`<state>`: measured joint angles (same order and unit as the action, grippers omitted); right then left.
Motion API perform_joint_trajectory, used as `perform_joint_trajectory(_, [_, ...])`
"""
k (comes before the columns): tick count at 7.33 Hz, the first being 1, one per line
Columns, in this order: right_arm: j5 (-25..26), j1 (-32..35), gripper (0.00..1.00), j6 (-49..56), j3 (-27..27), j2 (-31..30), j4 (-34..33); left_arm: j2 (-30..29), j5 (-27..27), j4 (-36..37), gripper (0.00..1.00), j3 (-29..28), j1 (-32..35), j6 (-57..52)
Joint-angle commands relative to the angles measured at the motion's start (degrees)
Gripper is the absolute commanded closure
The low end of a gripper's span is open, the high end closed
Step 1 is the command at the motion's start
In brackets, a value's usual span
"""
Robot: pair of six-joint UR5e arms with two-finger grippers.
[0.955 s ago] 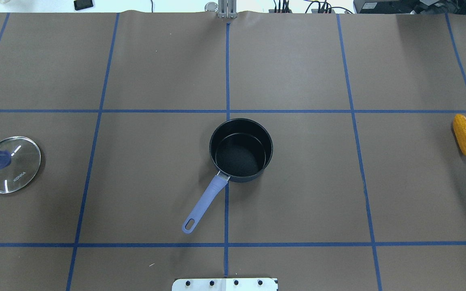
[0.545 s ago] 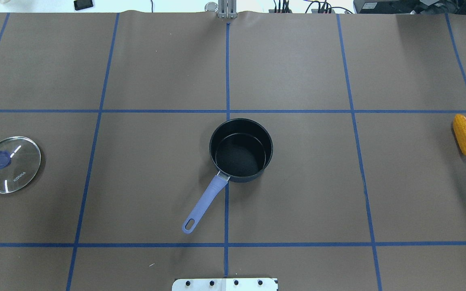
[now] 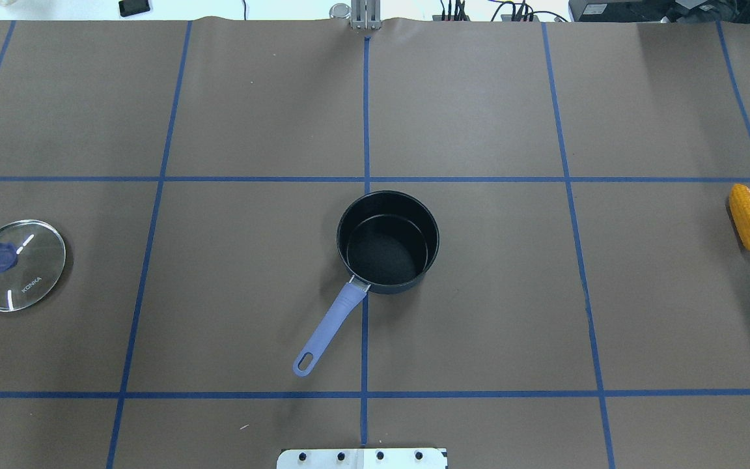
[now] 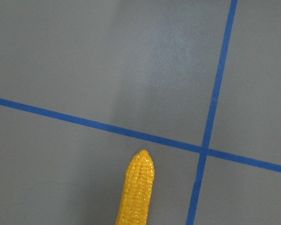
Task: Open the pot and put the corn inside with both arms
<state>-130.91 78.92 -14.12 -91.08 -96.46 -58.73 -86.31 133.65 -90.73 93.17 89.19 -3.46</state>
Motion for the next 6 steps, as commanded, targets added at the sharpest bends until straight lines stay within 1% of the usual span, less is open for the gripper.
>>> perform_joint_trajectory(1, [3.97, -5.85, 0.0, -8.52, 3.78, -1.62, 10.86, 0.01, -0.06, -0.06, 0.01, 0.17, 0.02, 0.03])
perform_joint_trajectory(2, [7.82, -9.89, 0.0, -13.6, 7.2, -1.1, 17.88, 0.01, -0.15, -0.06, 0.01, 0.17, 0.02, 0.03])
perform_joint_trajectory(3, [8.99, -12.1, 0.0, -16.18, 10.02, -0.75, 22.64, 0.01, -0.06, -0.15, 0.01, 0.26, 0.02, 0.03])
perform_joint_trajectory(4, [10.22, -13.78, 0.0, -16.29, 11.09, -0.57, 24.35, 0.01, -0.06, -0.24, 0.01, 0.17, 0.02, 0.03])
perform_joint_trajectory(6, [11.81, -15.72, 0.0, -16.2, 11.89, 0.83, 24.45, -0.08, 0.03, -0.42, 0.01, 0.17, 0.02, 0.12])
